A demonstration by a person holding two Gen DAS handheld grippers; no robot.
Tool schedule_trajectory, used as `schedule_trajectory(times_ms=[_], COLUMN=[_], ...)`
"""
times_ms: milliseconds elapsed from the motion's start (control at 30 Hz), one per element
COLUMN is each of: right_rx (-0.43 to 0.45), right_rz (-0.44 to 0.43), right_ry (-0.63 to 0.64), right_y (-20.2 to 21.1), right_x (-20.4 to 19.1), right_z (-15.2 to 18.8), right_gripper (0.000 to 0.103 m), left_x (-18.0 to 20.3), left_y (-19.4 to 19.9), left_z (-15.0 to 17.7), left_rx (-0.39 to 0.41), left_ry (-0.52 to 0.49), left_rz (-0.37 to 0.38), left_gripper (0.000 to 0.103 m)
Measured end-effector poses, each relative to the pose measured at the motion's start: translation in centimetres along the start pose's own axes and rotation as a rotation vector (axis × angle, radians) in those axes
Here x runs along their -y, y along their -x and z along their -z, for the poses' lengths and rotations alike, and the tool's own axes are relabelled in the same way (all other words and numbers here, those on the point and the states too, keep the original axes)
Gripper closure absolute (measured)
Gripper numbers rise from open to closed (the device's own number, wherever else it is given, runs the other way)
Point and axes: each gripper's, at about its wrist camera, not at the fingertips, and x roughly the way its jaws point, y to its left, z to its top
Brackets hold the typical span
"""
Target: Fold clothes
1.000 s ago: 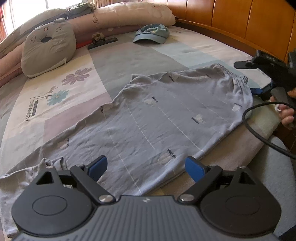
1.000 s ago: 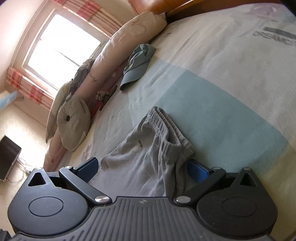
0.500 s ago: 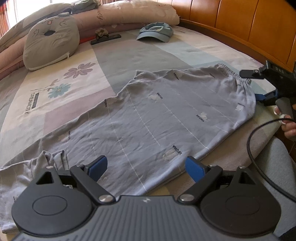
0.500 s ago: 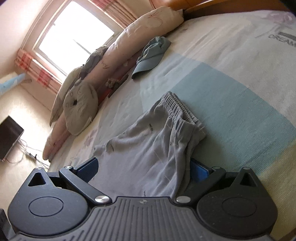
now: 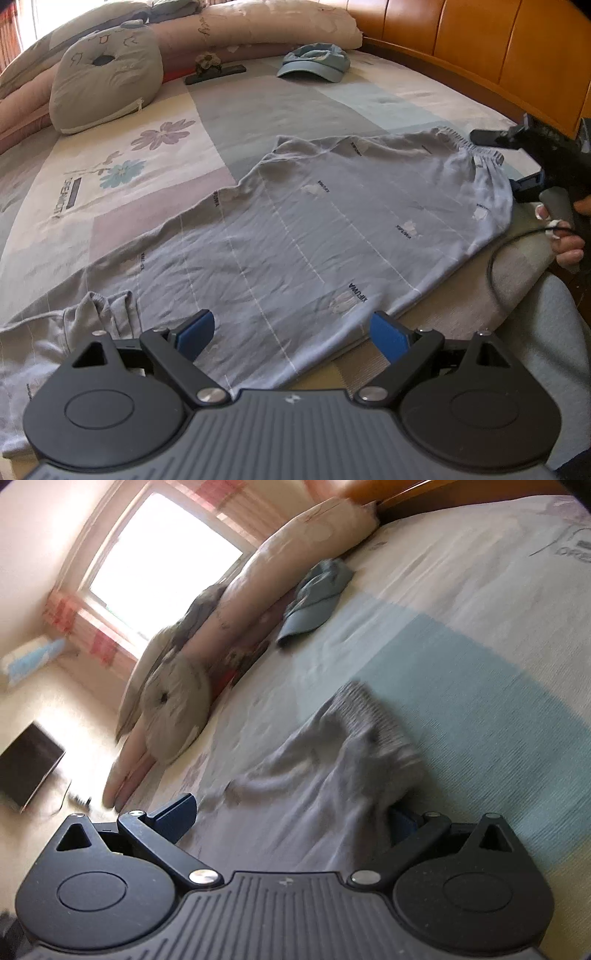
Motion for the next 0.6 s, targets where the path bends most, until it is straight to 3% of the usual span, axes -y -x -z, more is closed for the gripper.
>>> schedule_trajectory(times_ms=[100,233,433,600], right_rx=[0.003,0.045,-0.003,0.025], right_rz=[0.009,-0.019,-0.073,-0.062], right_ry=[0.042,-0.018,-0.03,-0.066], right_y=[-0.8,-1.6,-1.4,-1.5], right_x=[-0.2,0.8,0.8,1.1], right_z=[-0.2,-1.3,-1.0,-1.4], right_gripper=[0.0,0.0,0.0,0.0], left_x=[0.0,-0.3,-0.4,-0.3], left_y=[0.2,0.3,-0.2,-0.3], left_z=[-0.2,-0.1,-0.1,0.0], left_rx=[0.009,0.006,-0.003,-0.002], left_ry=[-0.006,0.009,0.014,0.021], left_rz=[-0.004,-0.008,-0.004,0.021], left_gripper=[0.012,0.012,0.012,0.012])
